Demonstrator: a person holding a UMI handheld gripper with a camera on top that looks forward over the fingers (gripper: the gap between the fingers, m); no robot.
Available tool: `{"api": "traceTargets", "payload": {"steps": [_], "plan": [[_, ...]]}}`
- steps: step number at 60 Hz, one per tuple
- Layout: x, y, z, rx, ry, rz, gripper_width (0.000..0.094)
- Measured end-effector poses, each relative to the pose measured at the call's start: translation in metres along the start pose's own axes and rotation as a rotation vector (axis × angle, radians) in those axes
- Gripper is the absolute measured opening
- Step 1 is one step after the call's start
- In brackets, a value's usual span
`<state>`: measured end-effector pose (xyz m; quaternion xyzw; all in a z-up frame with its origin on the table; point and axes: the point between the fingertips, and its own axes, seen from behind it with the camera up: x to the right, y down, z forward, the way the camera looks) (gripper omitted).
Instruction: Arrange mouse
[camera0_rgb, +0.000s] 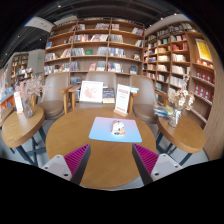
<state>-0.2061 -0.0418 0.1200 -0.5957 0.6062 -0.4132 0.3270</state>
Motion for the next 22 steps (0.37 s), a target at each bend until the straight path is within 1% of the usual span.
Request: {"api": "traceTargets", "payload": {"steps": [5,12,22], "plan": [[0.001,0.008,-0.015,0.005,0.013,-0.022,0.0855],[-0.001,0.013,-0.029,0.004,-0.01,-0.028,0.0855],[0.011,0.002,-0.039,0.031,0.007,-0.02,0.0857]]}}
